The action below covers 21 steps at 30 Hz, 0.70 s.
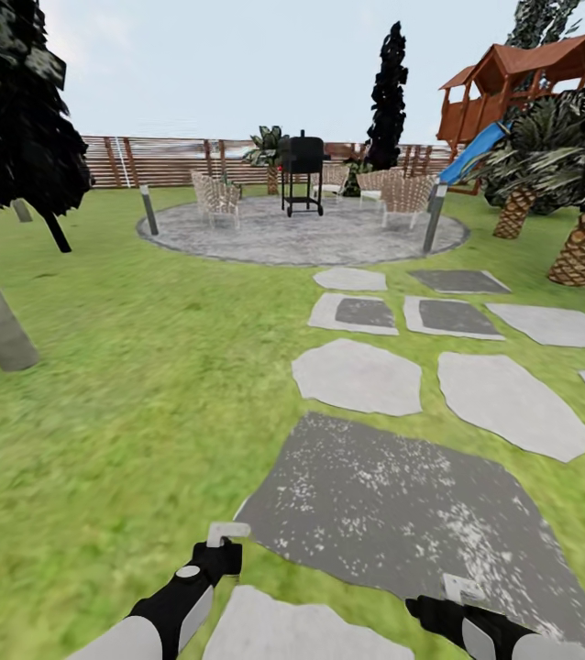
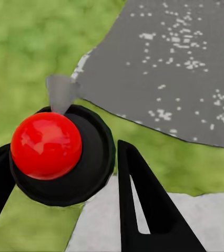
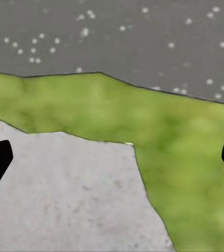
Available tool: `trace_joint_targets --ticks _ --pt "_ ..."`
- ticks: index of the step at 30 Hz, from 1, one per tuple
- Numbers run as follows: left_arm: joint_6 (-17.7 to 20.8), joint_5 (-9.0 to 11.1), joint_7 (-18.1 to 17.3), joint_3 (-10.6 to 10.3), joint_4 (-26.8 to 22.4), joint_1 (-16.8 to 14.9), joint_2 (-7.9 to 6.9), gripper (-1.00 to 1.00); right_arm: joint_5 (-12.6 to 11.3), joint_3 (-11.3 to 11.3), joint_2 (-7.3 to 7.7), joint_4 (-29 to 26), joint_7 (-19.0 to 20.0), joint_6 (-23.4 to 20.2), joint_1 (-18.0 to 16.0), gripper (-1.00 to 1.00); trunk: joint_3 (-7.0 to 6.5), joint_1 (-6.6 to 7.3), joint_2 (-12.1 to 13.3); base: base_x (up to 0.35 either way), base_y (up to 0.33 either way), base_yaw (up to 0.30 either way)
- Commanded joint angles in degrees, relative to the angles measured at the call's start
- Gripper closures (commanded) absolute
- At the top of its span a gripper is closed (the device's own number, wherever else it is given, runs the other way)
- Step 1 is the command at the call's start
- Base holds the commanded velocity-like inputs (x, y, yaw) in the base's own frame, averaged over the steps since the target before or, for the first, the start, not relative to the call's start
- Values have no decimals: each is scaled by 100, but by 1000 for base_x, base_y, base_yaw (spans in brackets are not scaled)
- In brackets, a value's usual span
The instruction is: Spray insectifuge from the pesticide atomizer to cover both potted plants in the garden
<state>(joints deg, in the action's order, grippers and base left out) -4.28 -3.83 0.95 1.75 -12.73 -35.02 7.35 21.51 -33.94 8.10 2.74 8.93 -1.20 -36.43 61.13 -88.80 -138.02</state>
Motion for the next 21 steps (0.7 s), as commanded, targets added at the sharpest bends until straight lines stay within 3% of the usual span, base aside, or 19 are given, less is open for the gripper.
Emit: trace_joint_targets --ticks 1,21 --pt "-21 -42 10 18 7 -5 3 100 46 -50 5 8 13 -11 -3 -100 11 -2 -2 324 -105 195" --pt "-21 -38 9 18 7 -5 3 100 45 -51 6 8 17 -12 -3 -100 137 -2 -2 325 -105 203"
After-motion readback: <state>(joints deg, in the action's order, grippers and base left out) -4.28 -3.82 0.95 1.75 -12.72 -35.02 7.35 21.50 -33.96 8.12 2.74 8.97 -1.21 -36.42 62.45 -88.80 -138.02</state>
